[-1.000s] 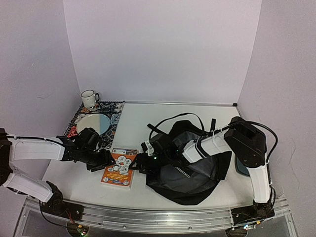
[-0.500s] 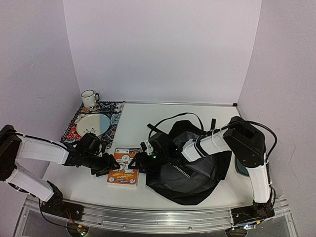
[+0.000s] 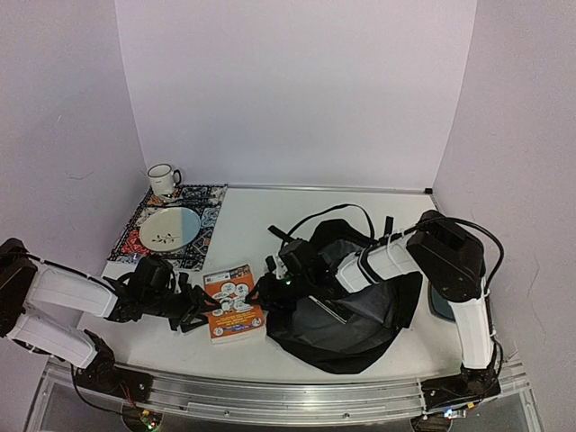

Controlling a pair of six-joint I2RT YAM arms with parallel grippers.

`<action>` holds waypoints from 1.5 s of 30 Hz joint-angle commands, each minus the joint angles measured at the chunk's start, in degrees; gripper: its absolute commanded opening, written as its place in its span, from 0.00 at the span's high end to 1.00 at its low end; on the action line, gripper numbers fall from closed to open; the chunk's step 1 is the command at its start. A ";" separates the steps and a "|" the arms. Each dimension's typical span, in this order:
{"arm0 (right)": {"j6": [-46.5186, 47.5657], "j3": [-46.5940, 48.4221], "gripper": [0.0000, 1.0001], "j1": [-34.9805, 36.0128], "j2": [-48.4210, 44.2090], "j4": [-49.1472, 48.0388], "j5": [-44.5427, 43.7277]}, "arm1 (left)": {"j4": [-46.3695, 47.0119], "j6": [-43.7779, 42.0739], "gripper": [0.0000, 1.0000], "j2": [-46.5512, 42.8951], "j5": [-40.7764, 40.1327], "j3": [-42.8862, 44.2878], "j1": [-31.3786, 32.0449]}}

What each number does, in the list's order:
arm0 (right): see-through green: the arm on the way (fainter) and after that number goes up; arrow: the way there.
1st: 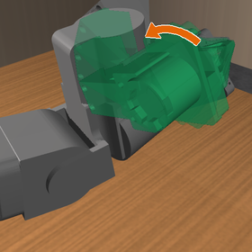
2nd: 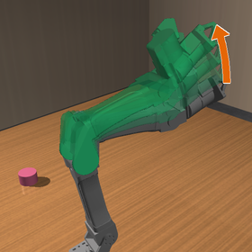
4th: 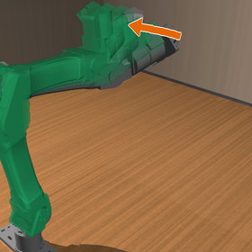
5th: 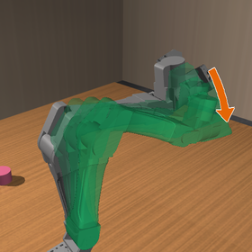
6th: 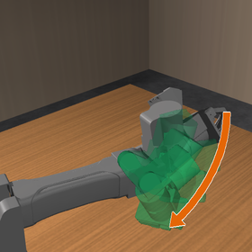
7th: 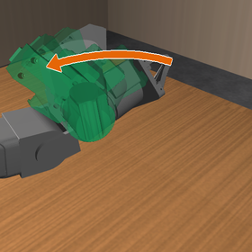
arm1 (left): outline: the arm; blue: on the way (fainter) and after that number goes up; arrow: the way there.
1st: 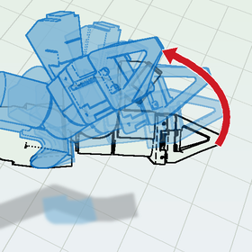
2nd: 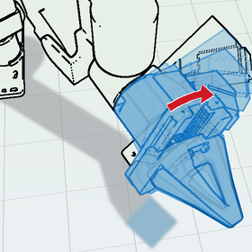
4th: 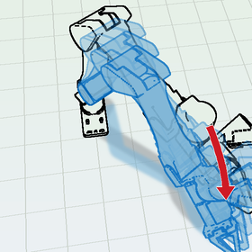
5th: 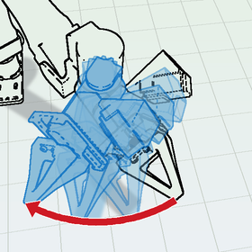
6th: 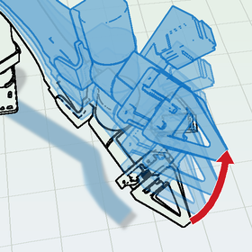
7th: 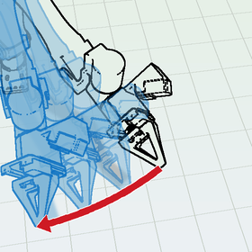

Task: Pack the student bag
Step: Pick up the book from the center of the board, then pass from the right arm to the left

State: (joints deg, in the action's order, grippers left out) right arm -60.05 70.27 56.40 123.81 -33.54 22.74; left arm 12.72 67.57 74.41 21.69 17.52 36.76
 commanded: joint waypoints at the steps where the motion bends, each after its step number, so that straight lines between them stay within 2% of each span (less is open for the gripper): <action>1: -1.66 -1.49 0.65 2.05 -0.76 -5.90 6.17 | 17.92 5.56 0.43 -4.88 5.51 0.99 1.39; 13: -2.20 -6.48 1.00 0.28 -7.41 -11.16 7.56 | 18.04 5.06 0.45 -5.07 0.52 -3.37 1.36; 17: -3.78 -8.89 1.00 -0.61 -9.50 -14.67 8.10 | 18.04 5.09 0.42 -5.88 -2.42 -5.21 1.38; 23: -6.21 -10.82 1.00 -1.21 -12.18 -19.49 7.18 | 18.12 5.76 0.38 -6.38 -1.91 -4.54 1.38; 28: -10.34 -12.82 1.00 -1.55 -14.22 -26.31 4.36 | 18.10 8.36 0.36 -10.19 -4.70 -6.28 1.39; 37: -11.91 -12.98 1.00 -1.57 -19.44 -27.54 -7.71 | 18.00 12.86 0.31 -24.67 -12.24 -10.48 1.39; 45: -15.79 -14.53 1.00 -1.59 -21.49 -29.88 -14.83 | 18.09 9.82 0.28 -26.07 -14.01 -7.46 1.51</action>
State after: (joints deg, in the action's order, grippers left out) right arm -73.36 55.96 55.00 106.37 -54.55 12.32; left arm 28.62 79.31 48.15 9.86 7.06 38.00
